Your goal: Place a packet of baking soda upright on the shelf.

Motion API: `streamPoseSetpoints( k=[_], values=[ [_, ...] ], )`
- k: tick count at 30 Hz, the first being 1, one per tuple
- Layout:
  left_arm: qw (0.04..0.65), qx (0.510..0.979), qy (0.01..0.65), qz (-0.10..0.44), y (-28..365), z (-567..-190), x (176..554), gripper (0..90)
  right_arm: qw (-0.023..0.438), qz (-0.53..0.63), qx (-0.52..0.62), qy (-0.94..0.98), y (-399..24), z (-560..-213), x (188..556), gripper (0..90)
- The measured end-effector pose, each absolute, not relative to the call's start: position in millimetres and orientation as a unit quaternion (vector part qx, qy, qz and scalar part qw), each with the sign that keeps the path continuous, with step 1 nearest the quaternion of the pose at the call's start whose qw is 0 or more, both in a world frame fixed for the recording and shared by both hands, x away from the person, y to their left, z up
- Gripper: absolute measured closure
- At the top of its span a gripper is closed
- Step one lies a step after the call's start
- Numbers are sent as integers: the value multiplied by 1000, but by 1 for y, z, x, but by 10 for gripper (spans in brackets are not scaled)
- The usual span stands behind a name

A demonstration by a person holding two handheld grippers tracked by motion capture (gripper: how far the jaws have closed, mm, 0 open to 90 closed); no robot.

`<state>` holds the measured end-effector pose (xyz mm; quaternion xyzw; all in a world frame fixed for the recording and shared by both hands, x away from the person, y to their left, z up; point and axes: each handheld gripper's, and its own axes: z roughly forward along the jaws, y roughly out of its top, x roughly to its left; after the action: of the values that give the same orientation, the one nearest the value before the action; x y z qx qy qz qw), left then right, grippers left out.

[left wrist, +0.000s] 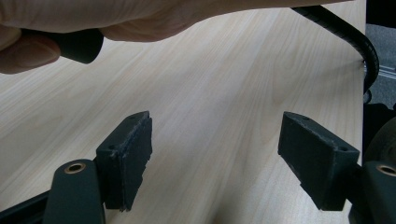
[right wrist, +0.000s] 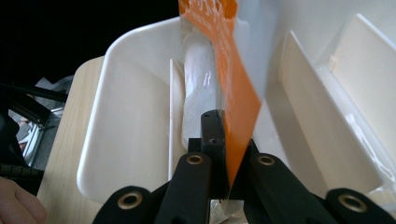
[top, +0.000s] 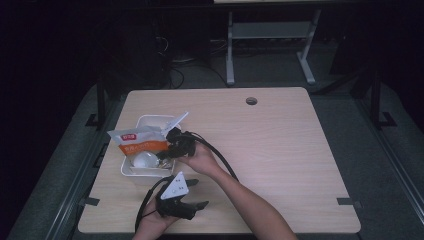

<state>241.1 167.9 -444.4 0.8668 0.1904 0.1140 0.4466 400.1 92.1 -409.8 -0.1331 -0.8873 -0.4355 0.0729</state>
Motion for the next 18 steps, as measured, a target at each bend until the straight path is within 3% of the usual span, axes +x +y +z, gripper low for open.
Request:
streamPoseSetpoints(
  k=[18],
  values=[
    [445,867,191,114,167,-445,241,252,69,-434,-142,-887,89,-418,397,894]
  ],
)
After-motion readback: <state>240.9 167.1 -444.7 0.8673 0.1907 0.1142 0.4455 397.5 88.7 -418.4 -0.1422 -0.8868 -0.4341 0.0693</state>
